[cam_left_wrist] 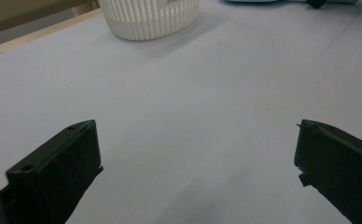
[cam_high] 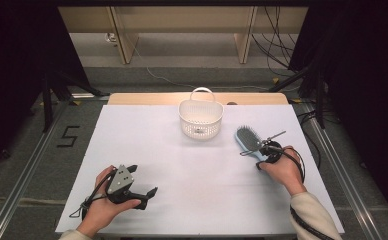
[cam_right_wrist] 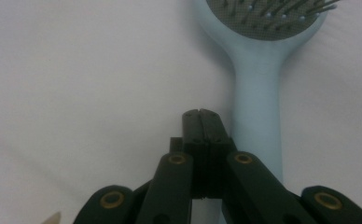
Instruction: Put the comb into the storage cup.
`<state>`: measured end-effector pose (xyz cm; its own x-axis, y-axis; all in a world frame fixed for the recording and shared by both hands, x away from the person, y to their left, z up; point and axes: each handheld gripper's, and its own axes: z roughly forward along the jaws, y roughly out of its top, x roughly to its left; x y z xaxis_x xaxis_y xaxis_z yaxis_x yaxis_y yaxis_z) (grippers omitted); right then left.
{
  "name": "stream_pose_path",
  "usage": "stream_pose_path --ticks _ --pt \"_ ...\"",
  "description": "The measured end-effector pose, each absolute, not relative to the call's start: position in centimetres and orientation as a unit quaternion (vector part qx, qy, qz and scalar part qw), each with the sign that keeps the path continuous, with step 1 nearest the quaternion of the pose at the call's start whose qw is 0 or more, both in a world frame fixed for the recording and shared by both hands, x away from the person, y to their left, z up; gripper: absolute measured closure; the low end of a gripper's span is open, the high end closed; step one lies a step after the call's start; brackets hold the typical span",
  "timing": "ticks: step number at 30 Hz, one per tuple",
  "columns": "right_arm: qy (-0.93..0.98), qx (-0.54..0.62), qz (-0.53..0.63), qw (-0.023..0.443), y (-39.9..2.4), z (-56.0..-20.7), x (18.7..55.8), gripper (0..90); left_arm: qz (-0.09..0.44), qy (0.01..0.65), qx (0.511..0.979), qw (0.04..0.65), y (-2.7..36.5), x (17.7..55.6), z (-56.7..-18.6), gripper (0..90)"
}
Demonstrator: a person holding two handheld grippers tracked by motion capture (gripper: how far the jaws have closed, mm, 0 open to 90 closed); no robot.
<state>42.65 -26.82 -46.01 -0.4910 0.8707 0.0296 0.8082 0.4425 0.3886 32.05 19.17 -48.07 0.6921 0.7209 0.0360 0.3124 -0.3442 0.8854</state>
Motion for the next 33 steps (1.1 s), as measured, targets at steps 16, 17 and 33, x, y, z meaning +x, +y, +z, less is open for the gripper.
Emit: stream_pose_path --ticks 16,17,33 --pt "0.838 0.506 0.181 0.092 -27.7 -46.0 42.6 90.0 0.217 0.327 0.79 0.47 19.2 32.1 -48.1 0.0" --pt "0.838 0.505 0.182 0.093 -27.8 -46.1 42.6 90.0 0.217 0.327 0.79 0.47 19.2 32.1 -48.1 0.0" --pt "0.816 0.456 0.329 0.134 -28.6 -46.0 40.8 64.3 0.217 0.327 0.79 0.471 19.2 32.1 -48.1 0.1"
